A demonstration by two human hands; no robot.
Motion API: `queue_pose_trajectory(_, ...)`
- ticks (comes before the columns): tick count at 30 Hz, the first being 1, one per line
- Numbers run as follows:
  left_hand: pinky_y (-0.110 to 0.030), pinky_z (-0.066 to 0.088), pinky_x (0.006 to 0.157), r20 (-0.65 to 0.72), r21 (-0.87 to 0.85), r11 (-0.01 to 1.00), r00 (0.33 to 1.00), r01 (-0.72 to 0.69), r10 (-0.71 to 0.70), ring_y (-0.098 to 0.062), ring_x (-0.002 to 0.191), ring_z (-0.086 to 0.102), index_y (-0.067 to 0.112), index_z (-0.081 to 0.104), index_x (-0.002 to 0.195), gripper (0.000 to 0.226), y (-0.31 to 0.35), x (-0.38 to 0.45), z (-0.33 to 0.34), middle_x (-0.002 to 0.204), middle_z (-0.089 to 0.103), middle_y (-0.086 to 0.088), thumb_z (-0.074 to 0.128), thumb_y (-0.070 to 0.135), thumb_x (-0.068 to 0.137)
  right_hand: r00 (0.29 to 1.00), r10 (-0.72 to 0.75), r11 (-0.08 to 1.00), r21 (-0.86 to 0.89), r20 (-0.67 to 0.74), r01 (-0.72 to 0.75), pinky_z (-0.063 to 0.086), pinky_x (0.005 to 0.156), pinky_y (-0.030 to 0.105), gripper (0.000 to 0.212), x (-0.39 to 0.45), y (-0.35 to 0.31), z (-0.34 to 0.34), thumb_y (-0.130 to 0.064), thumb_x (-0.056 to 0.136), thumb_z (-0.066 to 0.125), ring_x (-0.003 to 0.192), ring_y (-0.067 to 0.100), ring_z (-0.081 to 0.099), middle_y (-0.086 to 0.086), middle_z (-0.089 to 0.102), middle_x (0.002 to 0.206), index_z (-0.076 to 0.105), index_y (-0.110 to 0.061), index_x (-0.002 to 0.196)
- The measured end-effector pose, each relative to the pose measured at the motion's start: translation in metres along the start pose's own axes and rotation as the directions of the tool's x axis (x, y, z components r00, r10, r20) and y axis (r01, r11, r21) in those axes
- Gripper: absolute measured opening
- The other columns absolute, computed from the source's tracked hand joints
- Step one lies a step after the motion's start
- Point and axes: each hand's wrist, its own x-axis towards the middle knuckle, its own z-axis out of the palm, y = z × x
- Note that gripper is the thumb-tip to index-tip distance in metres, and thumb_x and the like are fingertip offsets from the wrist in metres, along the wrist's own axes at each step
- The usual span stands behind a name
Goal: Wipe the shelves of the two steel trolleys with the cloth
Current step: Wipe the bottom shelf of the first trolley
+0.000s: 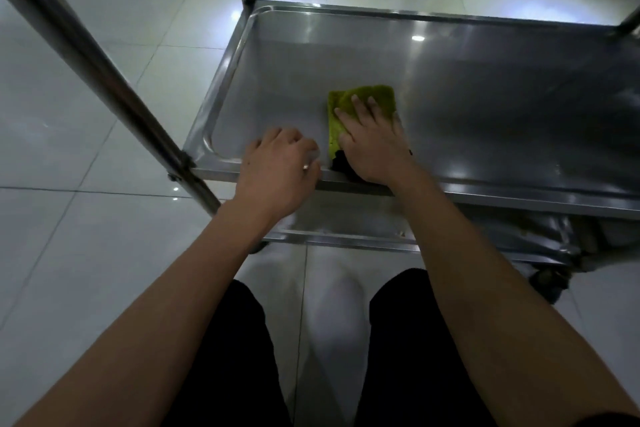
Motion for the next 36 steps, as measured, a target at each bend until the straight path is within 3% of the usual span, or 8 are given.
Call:
queue_pose_trajectory(4,-0.047,0.045,0.096,0.09,-0.035,0.997,0.994,-0.064,0.067,-0.025,0.114,0.052,0.025,0.068,0.118,0.029,0.04,0.021,0.016,0.124,0.06,-0.003,0.049,0.037,0.1,0.988,0.141,0.988,-0.061,-0.058,-0.144,0.008,0.121,0.053,0.052,-0.037,0.079,-0.018,-0.037,0.106,0.025,0.154,0.025,0.006,0.0,0.008,0.169,0.02,-0.034,0.158)
queue_pose_trajectory(7,-0.046,0.047,0.09,0.08,-0.026,0.997,0.994,-0.07,0.072,-0.028,0.11,0.054,0.024,0.071,0.113,0.027,0.052,0.027,0.023,0.118,0.062,-0.004,0.05,0.036,0.099,0.968,0.244,0.96,-0.13,-0.057,-0.249,0.013,0.121,0.053,0.053,-0.062,0.136,-0.029,-0.033,0.107,0.028,0.154,0.027,0.008,0.002,0.007,0.169,0.02,-0.033,0.159)
queue_pose_trajectory(10,-0.049,0.051,0.085,0.05,-0.063,0.995,0.996,-0.076,0.079,-0.031,0.104,0.056,0.023,0.074,0.107,0.023,0.05,0.029,0.025,0.112,0.064,-0.006,0.055,0.032,0.098,0.947,0.32,0.932,-0.17,-0.031,-0.32,0.01,0.122,0.053,0.053,-0.077,0.179,-0.04,-0.031,0.106,0.028,0.155,0.028,0.004,0.002,0.004,0.169,0.021,-0.032,0.159)
queue_pose_trajectory(13,-0.05,0.053,0.083,0.04,-0.046,0.992,0.992,-0.12,0.122,-0.032,0.103,0.058,0.023,0.073,0.111,0.025,0.047,0.025,0.027,0.114,0.065,-0.006,0.054,0.032,0.098,0.931,0.365,0.926,-0.092,-0.025,-0.366,0.006,0.123,0.055,0.054,-0.08,0.193,-0.044,-0.033,0.106,0.027,0.155,0.027,0.002,0.001,0.004,0.169,0.019,-0.032,0.159)
queue_pose_trajectory(17,-0.05,0.05,0.09,0.052,-0.061,0.986,0.986,-0.152,0.155,-0.032,0.11,0.058,0.022,0.072,0.119,0.029,0.042,0.023,0.023,0.124,0.065,-0.003,0.051,0.03,0.1,0.913,0.403,0.912,-0.059,-0.059,-0.406,0.003,0.121,0.058,0.056,-0.075,0.182,-0.039,-0.037,0.105,0.025,0.155,0.024,0.003,0.0,0.004,0.169,0.015,-0.031,0.16)
queue_pose_trajectory(21,-0.046,0.05,0.09,0.027,-0.063,0.982,0.984,-0.176,0.178,-0.031,0.109,0.061,0.018,0.073,0.112,0.024,0.019,0.016,0.011,0.123,0.068,-0.003,0.053,0.017,0.098,0.921,0.383,0.921,-0.053,-0.063,-0.387,0.001,0.121,0.059,0.057,-0.059,0.161,-0.034,-0.04,0.105,0.025,0.155,0.024,0.002,0.003,0.004,0.169,0.016,-0.025,0.16)
queue_pose_trajectory(30,-0.048,0.051,0.086,-0.005,0.08,0.993,0.996,0.084,-0.083,-0.031,0.106,0.057,0.021,0.072,0.109,0.026,-0.057,-0.013,-0.018,0.114,0.067,-0.001,0.05,0.028,0.098,0.988,0.152,0.985,-0.084,-0.016,-0.153,-0.001,0.12,0.063,0.056,0.004,0.061,-0.012,-0.038,0.104,0.019,0.155,0.027,-0.004,0.004,0.001,0.169,0.017,-0.029,0.159)
queue_pose_trajectory(36,-0.047,0.05,0.089,-0.09,0.122,0.977,0.982,0.174,-0.164,-0.034,0.105,0.059,0.018,0.074,0.112,0.031,-0.069,-0.025,-0.012,0.113,0.068,-0.007,0.051,0.035,0.099,0.999,0.035,0.998,0.051,0.012,-0.036,-0.004,0.12,0.059,0.057,0.046,-0.016,0.004,-0.034,0.101,0.029,0.155,0.022,-0.005,0.001,0.001,0.169,0.021,-0.026,0.157)
